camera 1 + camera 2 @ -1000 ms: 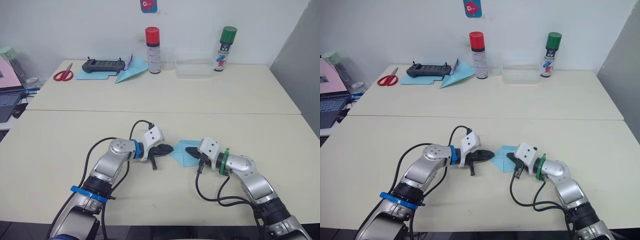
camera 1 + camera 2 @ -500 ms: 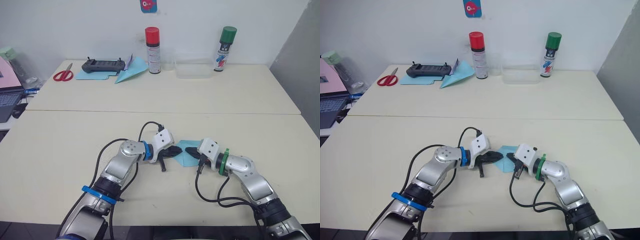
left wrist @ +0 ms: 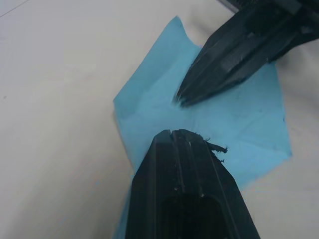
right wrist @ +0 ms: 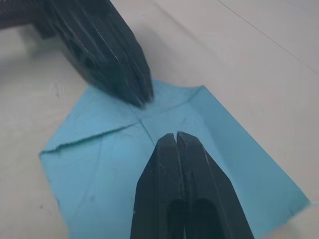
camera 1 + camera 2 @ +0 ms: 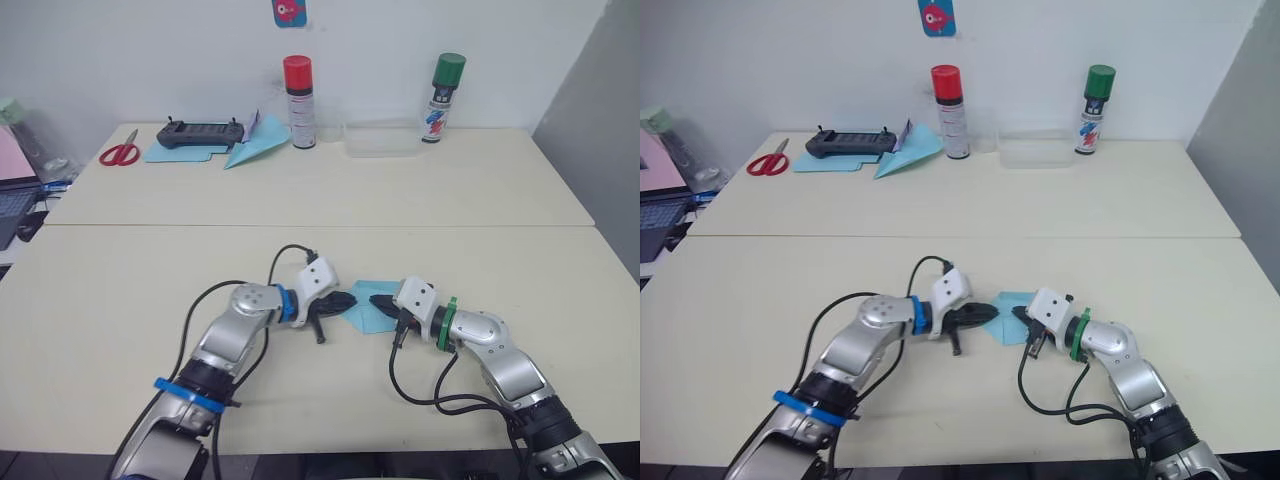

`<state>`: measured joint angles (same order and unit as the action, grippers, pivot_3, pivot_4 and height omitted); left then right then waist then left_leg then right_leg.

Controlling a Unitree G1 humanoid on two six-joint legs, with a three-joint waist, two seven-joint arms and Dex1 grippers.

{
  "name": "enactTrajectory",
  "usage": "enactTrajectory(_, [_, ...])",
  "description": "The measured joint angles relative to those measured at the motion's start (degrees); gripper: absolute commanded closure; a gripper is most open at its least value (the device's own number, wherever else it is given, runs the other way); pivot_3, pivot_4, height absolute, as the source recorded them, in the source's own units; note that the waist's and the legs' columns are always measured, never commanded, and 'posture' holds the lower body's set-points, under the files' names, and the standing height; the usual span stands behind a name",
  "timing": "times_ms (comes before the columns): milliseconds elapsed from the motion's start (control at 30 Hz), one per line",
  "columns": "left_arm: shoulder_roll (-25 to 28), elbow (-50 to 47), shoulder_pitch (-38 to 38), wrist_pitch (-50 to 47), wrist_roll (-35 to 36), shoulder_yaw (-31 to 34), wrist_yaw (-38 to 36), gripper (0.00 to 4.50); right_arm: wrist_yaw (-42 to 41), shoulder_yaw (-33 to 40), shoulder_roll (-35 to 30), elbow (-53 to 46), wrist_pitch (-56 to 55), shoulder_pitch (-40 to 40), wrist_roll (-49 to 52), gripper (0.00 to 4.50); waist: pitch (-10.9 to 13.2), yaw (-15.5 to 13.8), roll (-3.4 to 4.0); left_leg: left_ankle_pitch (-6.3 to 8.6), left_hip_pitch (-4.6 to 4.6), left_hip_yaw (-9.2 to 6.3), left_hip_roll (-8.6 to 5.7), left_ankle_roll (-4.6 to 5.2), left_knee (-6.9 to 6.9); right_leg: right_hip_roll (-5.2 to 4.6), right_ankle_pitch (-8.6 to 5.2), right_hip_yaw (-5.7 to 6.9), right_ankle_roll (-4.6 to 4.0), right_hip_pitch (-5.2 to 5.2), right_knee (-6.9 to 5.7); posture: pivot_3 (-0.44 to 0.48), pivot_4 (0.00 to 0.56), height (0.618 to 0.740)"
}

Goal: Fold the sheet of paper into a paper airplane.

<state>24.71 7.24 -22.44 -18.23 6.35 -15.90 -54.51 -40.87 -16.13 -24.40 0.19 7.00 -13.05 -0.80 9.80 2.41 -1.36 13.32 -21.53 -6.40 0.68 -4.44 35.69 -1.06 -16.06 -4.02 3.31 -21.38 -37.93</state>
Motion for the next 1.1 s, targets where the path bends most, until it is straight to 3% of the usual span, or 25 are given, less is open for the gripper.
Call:
enactTrajectory(200, [9.1, -5.6, 6.1, -4.3, 1.8, 5.5, 0.6, 4.5, -0.1, -0.1, -0.1, 0.2, 0.6, 0.2, -0.2, 4.46, -0.4, 0.7, -0.06, 0.01, 0.78, 0.17, 0.06, -0.01, -0.5, -0.1, -0.39, -0.08, -0.63, 0.21, 0.05, 0.0, 0.15, 0.74])
enactTrajectory(433, [9.7, -9.4, 10.2, -7.0, 6.9, 11.5, 1.6, 4.5, -0.7, -0.2, -0.2, 0.2, 0.6, -0.2, -0.2, 4.46, -0.4, 1.0, -0.05, 0.0, 0.66, 0.25, 0.17, -0.01, -0.74, -0.04, -0.4, -0.03, -0.65, 0.09, 0.02, 0.0, 0.15, 0.74])
enactTrajectory(633, [7.4, -12.5, 8.0, -10.7, 12.0, 14.4, 2.9, 4.5, -0.9, 0.2, -0.2, 0.8, 0.4, -1.1, -0.2, 4.46, 0.0, 0.7, -0.49, 0.0, 0.52, 0.24, 0.11, -0.02, -0.74, -0.06, -0.31, -0.03, -0.49, 0.06, 0.07, 0.0, 0.15, 0.74])
enactTrajectory(767, [5.2, -13.2, 3.0, -11.3, 14.0, 14.1, 3.1, 3.49, -1.3, 0.3, -0.2, 1.3, 0.0, -1.5, -0.2, 4.5, 0.1, 0.6, -0.62, 0.0, 0.52, 0.23, 0.09, -0.03, -0.74, -0.06, -0.26, -0.03, -0.41, 0.08, 0.08, 0.0, 0.15, 0.74])
enactTrajectory(867, [1.1, -5.6, -2.7, -10.3, 12.3, 11.0, 3.5, 2.6, -1.3, 0.2, -0.1, 1.7, -0.1, -1.8, -0.2, 4.5, 0.1, 0.5, -0.65, 0.0, 0.53, 0.22, 0.06, -0.02, -0.73, -0.05, -0.18, -0.01, -0.26, 0.1, 0.1, 0.0, 0.15, 0.74])
enactTrajectory(967, [0.8, -1.5, -4.2, -9.5, 10.0, 6.0, 0.8, 2.6, -1.5, 0.1, 0.0, 1.2, -0.2, -1.7, -0.1, 4.5, 0.1, 0.8, -0.62, 0.01, 0.39, 0.26, 0.06, -0.03, -0.78, -0.04, -0.18, -0.03, -0.24, -0.01, 0.17, 0.0, 0.15, 0.74])
enactTrajectory(1100, [1.0, 0.1, -4.1, -4.2, 7.9, 4.6, -0.9, 2.6, -2.0, 0.6, -0.2, 0.6, -0.1, -1.3, 0.4, 4.5, 0.2, 0.7, -0.59, 0.01, 0.16, 0.14, 0.08, -0.04, -0.78, -0.04, -0.18, 0.06, -0.24, -0.19, 0.17, 0.0, 0.15, 0.74])
